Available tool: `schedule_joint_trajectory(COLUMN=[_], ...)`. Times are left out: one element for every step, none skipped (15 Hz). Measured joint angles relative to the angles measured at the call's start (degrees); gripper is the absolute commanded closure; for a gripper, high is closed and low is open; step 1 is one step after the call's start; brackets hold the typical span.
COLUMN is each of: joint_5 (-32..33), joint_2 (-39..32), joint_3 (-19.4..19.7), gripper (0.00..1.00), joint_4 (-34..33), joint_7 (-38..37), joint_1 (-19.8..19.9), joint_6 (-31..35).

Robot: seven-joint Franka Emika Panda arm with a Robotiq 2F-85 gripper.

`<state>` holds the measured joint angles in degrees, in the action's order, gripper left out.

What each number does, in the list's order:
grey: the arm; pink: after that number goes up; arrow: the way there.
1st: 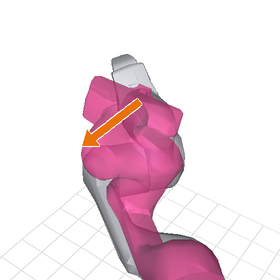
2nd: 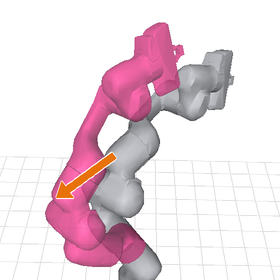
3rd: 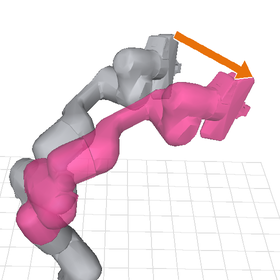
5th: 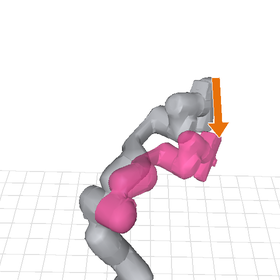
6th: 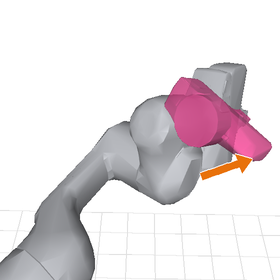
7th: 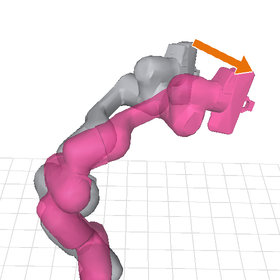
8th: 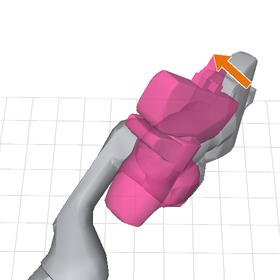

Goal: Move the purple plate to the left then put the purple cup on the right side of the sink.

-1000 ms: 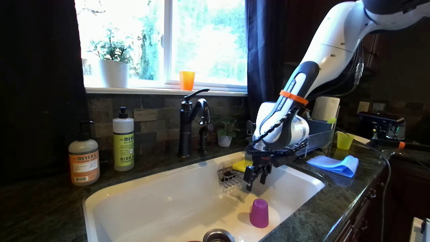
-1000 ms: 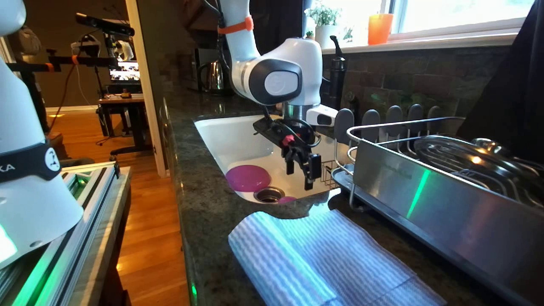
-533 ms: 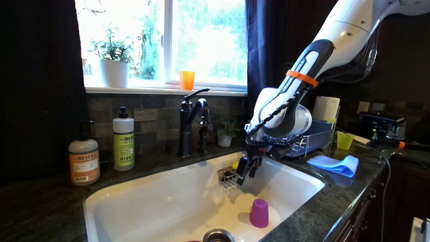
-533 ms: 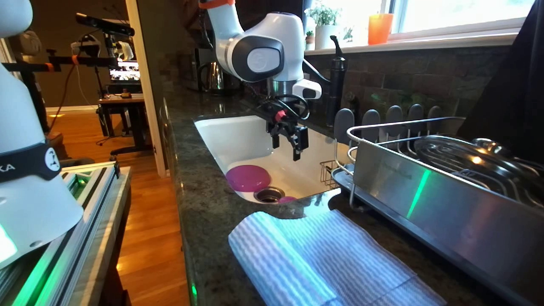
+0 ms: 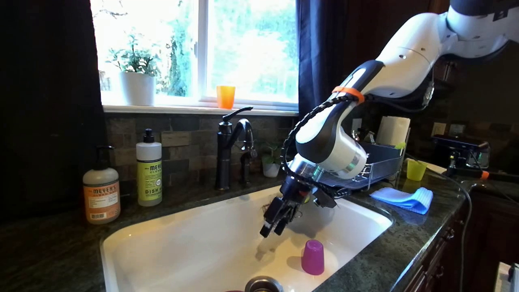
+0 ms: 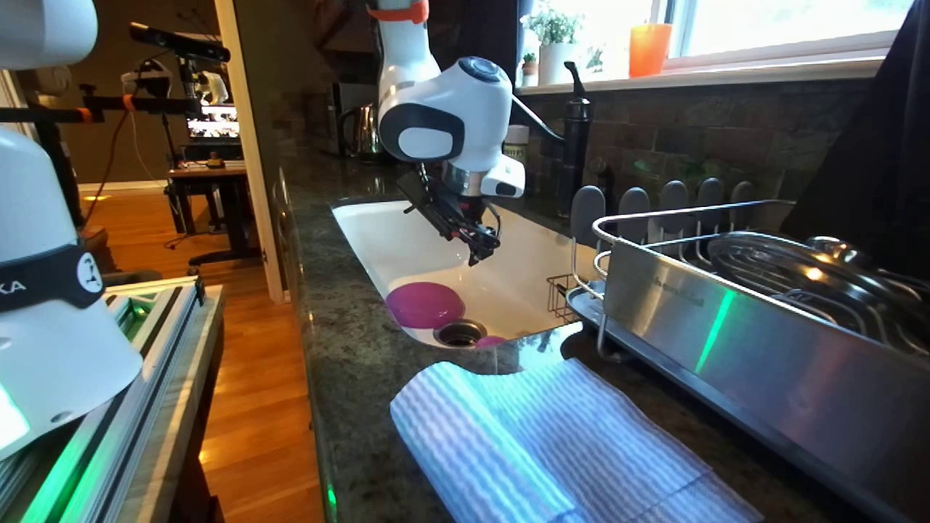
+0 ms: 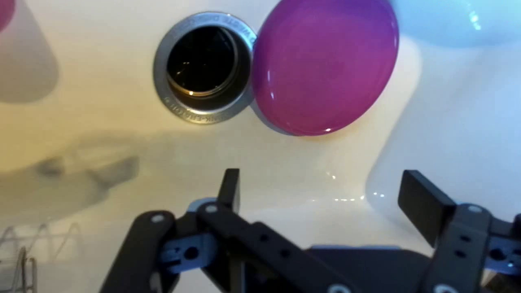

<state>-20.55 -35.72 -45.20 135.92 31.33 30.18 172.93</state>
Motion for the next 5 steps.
schedule_joint_trajectory(joint_5=[0.64,1.58,2.73,4.05,5.28], joint_2=[-2.51,-4.68,-6.66,-8.31,-9.72], joint_3=[-1.53,-2.32,-2.64,-2.63,-2.56], gripper=[0.00,0.00,0.00,0.00,0.00], joint_4=[-0.18,-0.21,-0.22,-0.24,-0.27], joint_7=[0.04,0.00,-0.20,-0.68,-1.16], joint_1=[2.40,4.21,5.61,6.64,7.46], joint_6=[0.00,-0.03,-0.29,-0.90,-1.48])
